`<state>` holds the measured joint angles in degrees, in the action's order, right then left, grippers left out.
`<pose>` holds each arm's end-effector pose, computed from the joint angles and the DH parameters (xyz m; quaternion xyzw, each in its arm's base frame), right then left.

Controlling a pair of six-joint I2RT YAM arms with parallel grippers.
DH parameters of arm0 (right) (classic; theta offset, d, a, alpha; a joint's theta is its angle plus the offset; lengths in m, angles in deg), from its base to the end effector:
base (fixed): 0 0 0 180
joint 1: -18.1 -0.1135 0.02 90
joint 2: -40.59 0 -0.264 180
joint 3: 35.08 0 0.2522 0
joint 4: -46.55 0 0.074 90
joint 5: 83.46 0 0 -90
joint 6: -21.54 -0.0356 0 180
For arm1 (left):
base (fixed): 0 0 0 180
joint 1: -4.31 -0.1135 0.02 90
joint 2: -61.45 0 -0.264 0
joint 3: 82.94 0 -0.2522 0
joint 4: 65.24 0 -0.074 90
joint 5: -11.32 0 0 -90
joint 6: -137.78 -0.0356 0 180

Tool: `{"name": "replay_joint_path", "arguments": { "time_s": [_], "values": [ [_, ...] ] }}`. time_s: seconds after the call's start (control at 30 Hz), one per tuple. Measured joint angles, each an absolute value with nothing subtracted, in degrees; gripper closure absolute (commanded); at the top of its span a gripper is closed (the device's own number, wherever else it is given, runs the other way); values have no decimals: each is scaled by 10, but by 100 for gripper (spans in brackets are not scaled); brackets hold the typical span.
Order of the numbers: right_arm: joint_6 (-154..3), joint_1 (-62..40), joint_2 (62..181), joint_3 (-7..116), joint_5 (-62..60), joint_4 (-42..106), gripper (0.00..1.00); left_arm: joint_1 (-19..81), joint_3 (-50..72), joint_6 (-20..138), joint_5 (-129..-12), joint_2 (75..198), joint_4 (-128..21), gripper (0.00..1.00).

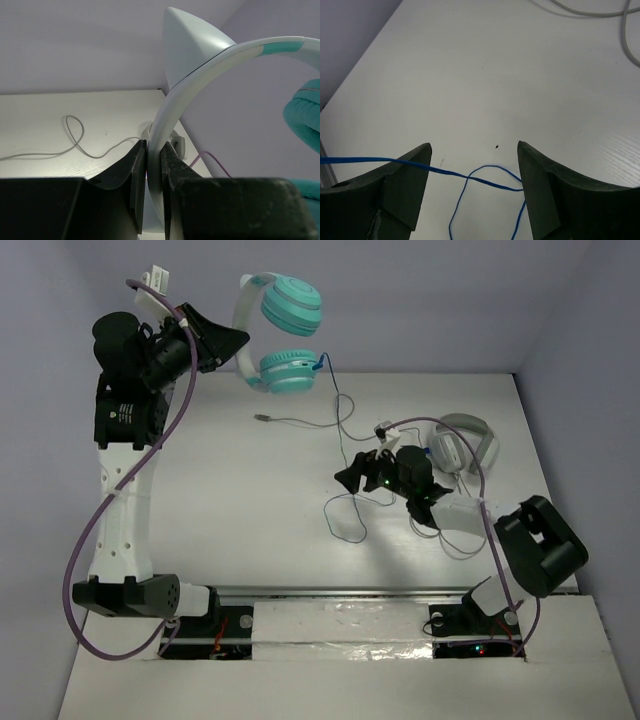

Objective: Wrap the headphones

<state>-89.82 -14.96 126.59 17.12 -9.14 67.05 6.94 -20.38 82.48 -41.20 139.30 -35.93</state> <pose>0.2600 0.1807 0.2117 -0.1634 0.7642 0.3762 0.4977 0.2581 -0.0335 0.5506 0.0694 0.6514 -0.4277 0.6228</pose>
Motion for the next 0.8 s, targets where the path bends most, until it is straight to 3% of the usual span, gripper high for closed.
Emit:
{"name": "replay_joint_path", "arguments": {
  "time_s": [0.13,0.17,0.2,0.33,0.43,0.57,0.8],
  "values": [
    [-897,-150,1313,185,-90,703,35,69,-216,828,-412,1393,-356,100],
    [-899,-150,1321,185,-92,711,45,69,-219,829,-412,1393,-356,100],
    [-903,-150,1329,185,-95,720,49,69,-223,831,-413,1393,-357,100],
    [-926,-150,1340,176,-104,752,52,69,-226,839,-418,1393,-365,100],
    [-940,-150,1340,164,-111,775,68,69,-221,846,-425,1394,-376,100],
    [-968,-150,1340,160,-131,791,97,69,-201,858,-440,1394,-401,100],
    [-1029,-165,1265,153,-142,703,100,69,-42,891,-532,1379,-496,100]
  ]
}}
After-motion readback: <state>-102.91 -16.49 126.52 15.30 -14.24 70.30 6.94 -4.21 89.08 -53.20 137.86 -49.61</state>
